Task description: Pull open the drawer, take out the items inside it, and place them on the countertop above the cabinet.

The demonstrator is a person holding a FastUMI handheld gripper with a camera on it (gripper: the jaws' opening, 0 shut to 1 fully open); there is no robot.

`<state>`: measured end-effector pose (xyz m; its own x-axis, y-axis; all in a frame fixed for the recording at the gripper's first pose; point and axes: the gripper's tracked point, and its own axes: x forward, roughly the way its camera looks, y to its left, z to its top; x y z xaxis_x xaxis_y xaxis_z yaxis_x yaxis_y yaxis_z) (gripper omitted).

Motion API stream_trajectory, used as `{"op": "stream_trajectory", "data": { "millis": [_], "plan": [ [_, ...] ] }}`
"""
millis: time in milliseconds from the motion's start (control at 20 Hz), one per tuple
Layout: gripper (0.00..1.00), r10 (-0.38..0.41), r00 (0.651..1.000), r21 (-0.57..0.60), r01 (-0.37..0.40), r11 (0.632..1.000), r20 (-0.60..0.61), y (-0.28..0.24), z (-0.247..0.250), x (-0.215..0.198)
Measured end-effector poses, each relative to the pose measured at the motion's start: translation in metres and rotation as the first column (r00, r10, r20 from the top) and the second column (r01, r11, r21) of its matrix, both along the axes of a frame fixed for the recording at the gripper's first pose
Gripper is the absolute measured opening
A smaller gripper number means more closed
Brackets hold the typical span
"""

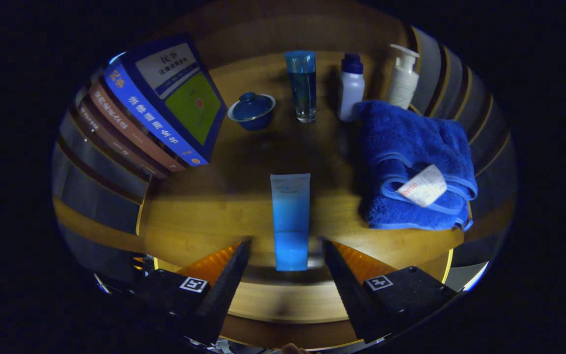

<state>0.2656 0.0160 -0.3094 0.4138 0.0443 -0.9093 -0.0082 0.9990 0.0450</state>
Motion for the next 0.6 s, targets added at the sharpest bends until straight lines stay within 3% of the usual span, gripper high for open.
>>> {"op": "stream_trajectory", "data": {
  "millis": [100, 250, 600],
  "plan": [
    [1.00, 0.011, 0.995, -0.053, -0.006, 0.999, 0.096, -0.004, 0.019, -0.008],
    [1.00, -0.017, 0.971, -0.008, 0.019, 1.000, 0.239, 0.005, 0.047, -0.028],
    [1.00, -0.024, 0.862, -0.036, 0.049, 0.998, 0.506, -0.010, 0.084, -0.107]
  ]
}}
